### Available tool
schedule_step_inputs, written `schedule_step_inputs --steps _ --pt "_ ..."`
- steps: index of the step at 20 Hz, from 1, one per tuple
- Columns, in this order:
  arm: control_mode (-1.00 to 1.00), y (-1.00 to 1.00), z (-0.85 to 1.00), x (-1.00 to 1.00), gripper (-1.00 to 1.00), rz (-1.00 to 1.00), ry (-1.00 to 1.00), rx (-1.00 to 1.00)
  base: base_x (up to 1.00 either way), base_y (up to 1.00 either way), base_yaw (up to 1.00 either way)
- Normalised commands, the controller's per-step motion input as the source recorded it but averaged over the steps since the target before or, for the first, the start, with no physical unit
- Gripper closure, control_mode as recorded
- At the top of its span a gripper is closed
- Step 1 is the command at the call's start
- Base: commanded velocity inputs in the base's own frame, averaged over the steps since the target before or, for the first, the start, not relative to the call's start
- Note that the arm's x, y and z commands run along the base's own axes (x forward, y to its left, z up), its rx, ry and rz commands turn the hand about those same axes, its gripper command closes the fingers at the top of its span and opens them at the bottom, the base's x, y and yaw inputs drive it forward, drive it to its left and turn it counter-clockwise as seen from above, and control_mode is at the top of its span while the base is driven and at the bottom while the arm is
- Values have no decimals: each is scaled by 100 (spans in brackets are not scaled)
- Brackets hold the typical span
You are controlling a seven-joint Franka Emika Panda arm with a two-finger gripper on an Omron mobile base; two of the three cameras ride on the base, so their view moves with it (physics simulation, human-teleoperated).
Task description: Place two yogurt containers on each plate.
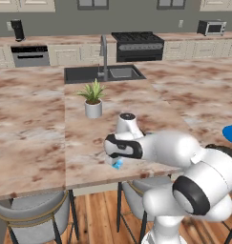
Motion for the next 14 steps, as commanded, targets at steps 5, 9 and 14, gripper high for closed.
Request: schedule_step_inputs --steps 5,9,14 --pt "-100 0 -19 23 -100 0 0 0 0 0 0" --pt "-100 6 -17 8 -100 0 0 0 0 0 0" --pt "-100 8 -11 0 -100 0 0 0 0 0 0"
